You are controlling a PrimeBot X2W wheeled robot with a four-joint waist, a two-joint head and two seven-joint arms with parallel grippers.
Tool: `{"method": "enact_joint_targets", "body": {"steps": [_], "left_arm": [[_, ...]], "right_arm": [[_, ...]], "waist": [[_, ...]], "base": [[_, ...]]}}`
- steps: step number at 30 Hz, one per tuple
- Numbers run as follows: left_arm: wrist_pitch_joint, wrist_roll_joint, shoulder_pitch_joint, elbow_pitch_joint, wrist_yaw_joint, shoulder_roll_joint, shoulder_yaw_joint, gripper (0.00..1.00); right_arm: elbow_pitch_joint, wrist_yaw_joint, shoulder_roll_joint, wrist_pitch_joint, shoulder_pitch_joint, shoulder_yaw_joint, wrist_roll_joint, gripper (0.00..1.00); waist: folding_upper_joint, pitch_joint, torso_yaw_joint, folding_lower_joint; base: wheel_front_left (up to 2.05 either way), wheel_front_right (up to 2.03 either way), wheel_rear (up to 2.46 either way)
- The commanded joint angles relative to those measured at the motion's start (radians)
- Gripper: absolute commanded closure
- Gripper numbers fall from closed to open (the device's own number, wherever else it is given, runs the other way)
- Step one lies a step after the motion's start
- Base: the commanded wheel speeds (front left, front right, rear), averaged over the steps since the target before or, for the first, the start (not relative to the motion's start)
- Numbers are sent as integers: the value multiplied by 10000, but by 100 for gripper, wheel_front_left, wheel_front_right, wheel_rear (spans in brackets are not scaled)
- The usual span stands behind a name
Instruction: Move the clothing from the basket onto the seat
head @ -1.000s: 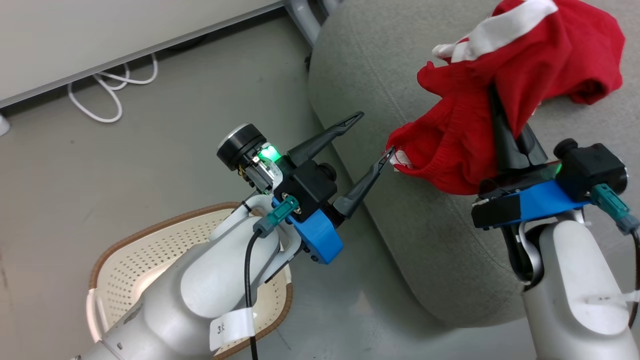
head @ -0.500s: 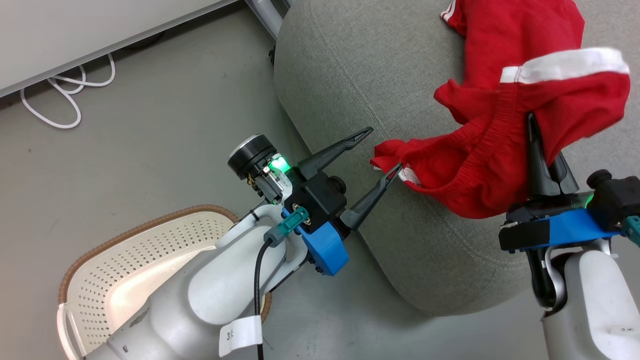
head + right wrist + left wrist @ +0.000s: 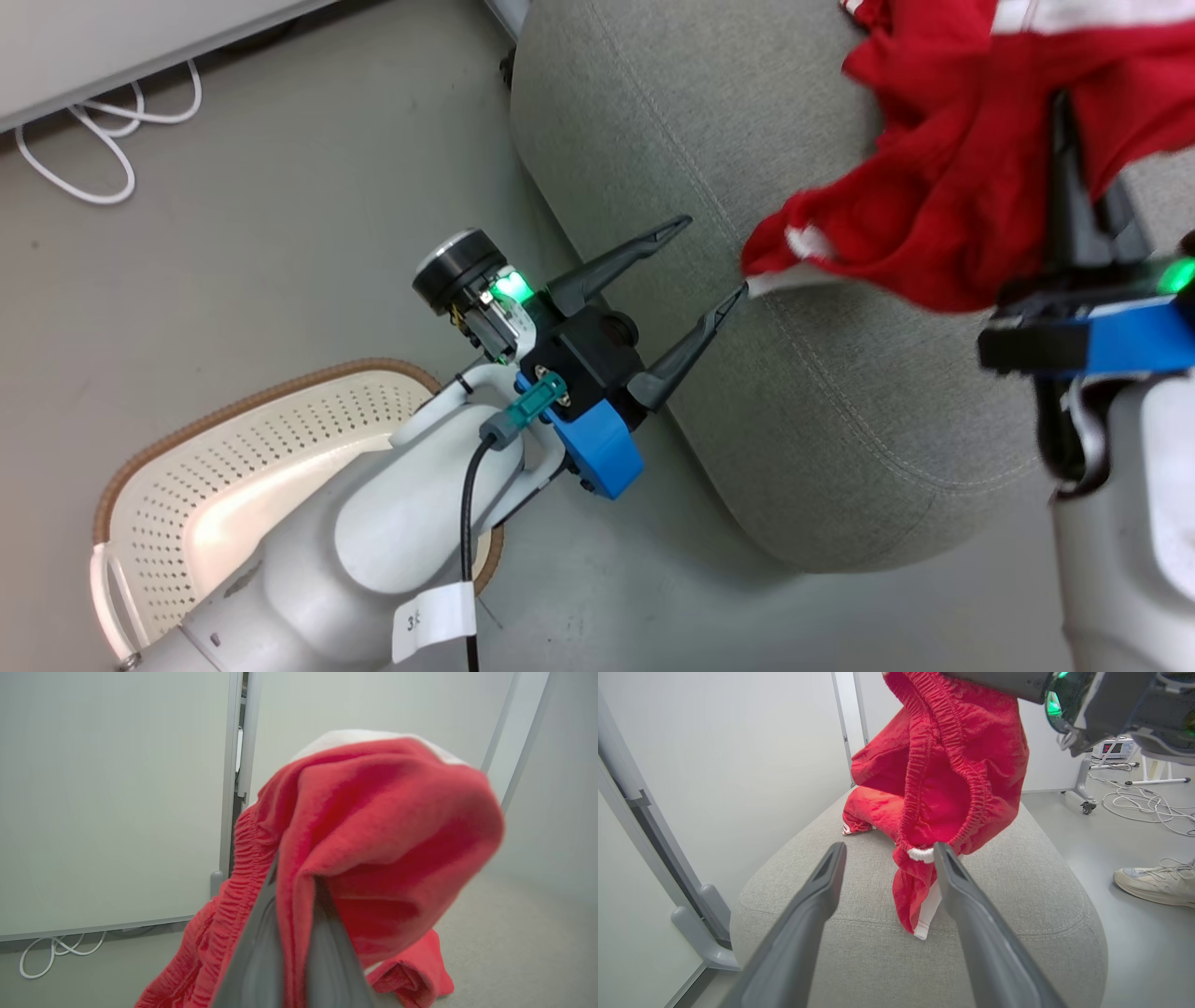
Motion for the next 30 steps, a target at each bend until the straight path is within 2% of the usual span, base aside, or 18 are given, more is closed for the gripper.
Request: {"method": "enact_joint_targets", "body": {"steps": [1, 6, 11, 16, 21, 26, 30], "left_arm": [[2, 37, -156, -62, 59, 84, 57, 0], [243, 195, -545, -364, 84, 349, 60, 0], [534, 347, -967, -767, 87, 618, 81, 0], [809, 473, -1355, -1220, 84, 848, 80, 0], [984, 622, -1732, -1531, 70, 1005, 53, 0], [1077, 707, -1999, -1724, 52, 1071, -31, 0], [1025, 695, -2074, -1809, 123, 1144, -8, 0]], "right_arm": [[-114, 1, -109, -41, -340, -52, -19, 100], [-366, 1, -731, -41, -1885, -401, -129, 100], [-429, 1, -1541, -41, -3421, -1414, -154, 100], [50, 1, -2567, -40, -4642, -2727, -40, 100], [1145, 1, -3618, -40, -5295, -3344, -46, 100], [2354, 1, -4091, -40, -5528, -3632, -275, 100], [3073, 1, -3923, -41, -5279, -3821, -455, 100]], "waist": [[-1, 235, 19, 0], [-1, 1029, 115, 0], [-1, 1911, 261, 0], [-1, 2767, 429, 0], [-1, 3525, 629, 0], [-1, 4041, 867, 0], [-1, 4249, 989, 0]], "base": [[0, 0, 0], [0, 0, 0], [0, 0, 0], [0, 0, 0], [0, 0, 0], [0, 0, 0], [0, 0, 0]]}}
